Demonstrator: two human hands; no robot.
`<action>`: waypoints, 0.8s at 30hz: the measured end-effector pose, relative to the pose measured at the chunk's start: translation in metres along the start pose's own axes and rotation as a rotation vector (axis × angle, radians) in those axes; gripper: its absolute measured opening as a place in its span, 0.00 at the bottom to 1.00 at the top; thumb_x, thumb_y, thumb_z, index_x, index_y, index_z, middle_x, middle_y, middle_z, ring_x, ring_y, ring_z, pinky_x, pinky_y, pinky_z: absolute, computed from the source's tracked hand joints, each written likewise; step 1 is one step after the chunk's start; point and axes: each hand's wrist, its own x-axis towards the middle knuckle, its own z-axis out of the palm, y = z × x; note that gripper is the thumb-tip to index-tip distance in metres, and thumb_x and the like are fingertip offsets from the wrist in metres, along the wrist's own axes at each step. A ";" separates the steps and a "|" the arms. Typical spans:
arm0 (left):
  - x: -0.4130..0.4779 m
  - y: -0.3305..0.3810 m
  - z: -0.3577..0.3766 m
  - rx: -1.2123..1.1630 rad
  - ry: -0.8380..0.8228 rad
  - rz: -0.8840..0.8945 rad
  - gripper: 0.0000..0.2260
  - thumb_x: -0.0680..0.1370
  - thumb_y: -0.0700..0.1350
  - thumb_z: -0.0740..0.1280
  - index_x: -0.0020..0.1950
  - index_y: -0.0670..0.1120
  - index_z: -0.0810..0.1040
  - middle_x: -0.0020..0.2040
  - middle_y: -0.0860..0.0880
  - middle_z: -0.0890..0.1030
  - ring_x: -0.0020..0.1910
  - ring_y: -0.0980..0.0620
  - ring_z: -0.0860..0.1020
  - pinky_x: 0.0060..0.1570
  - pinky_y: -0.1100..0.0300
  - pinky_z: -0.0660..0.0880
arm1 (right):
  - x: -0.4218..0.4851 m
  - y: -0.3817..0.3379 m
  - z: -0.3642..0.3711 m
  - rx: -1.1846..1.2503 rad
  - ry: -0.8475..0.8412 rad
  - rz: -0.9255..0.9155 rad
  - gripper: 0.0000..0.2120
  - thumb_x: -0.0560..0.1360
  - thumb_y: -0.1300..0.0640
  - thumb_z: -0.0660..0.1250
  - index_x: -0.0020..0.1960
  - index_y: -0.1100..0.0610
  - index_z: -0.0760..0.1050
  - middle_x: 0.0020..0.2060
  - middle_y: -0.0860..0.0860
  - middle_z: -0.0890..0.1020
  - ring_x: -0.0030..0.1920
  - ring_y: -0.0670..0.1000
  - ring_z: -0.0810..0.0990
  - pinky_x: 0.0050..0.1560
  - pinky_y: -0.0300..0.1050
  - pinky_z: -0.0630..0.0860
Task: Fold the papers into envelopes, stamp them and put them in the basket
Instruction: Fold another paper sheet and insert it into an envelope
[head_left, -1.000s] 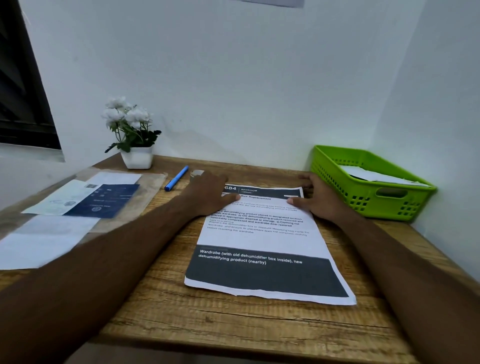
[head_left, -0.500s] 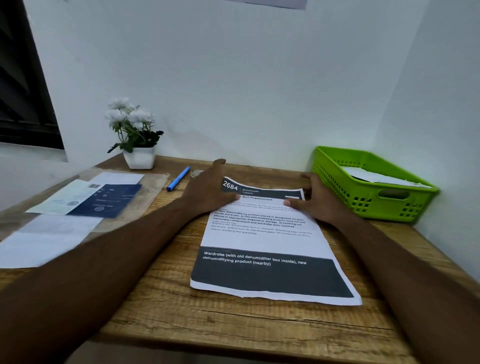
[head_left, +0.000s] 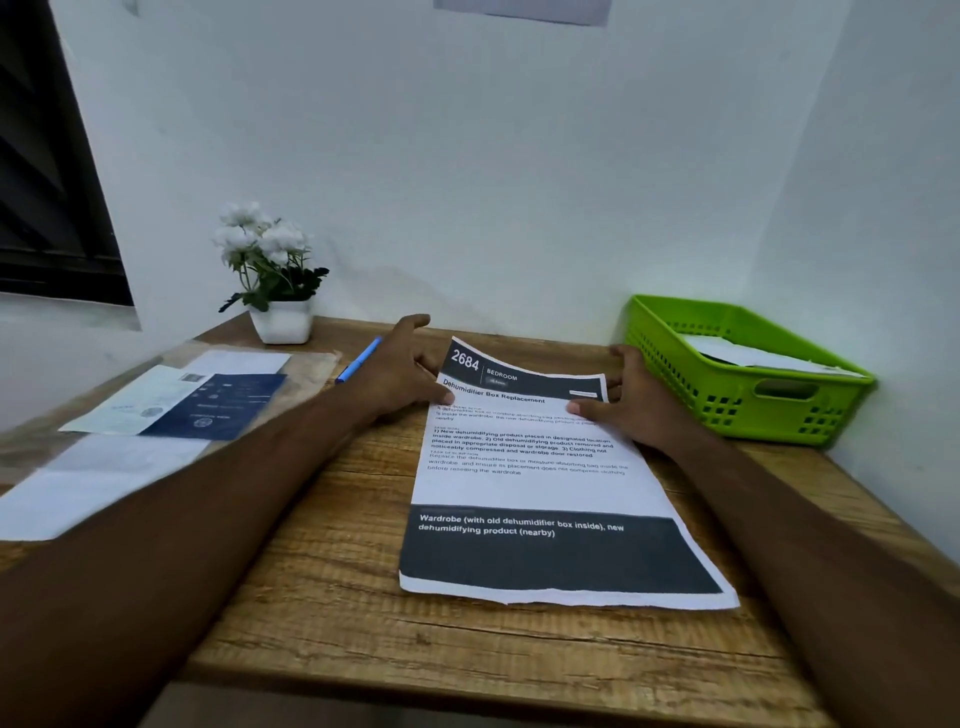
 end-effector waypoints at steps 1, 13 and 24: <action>-0.001 0.001 0.000 -0.013 -0.003 -0.003 0.48 0.63 0.31 0.78 0.76 0.44 0.55 0.42 0.47 0.83 0.35 0.57 0.80 0.38 0.61 0.74 | 0.000 -0.001 0.000 0.008 0.000 0.001 0.48 0.65 0.50 0.80 0.74 0.56 0.53 0.58 0.54 0.81 0.57 0.54 0.80 0.62 0.55 0.74; -0.005 0.004 -0.010 0.143 -0.004 0.112 0.17 0.65 0.28 0.74 0.45 0.47 0.80 0.36 0.52 0.79 0.28 0.66 0.75 0.33 0.71 0.72 | -0.006 -0.008 -0.006 0.020 0.095 -0.038 0.40 0.65 0.62 0.79 0.71 0.54 0.62 0.39 0.43 0.75 0.38 0.45 0.76 0.44 0.42 0.69; -0.002 -0.001 -0.014 0.227 0.057 0.107 0.10 0.67 0.35 0.76 0.47 0.41 0.84 0.40 0.49 0.84 0.36 0.58 0.80 0.38 0.65 0.74 | -0.003 -0.006 -0.006 -0.070 0.080 -0.137 0.09 0.66 0.60 0.78 0.42 0.51 0.81 0.38 0.49 0.81 0.35 0.45 0.76 0.35 0.38 0.67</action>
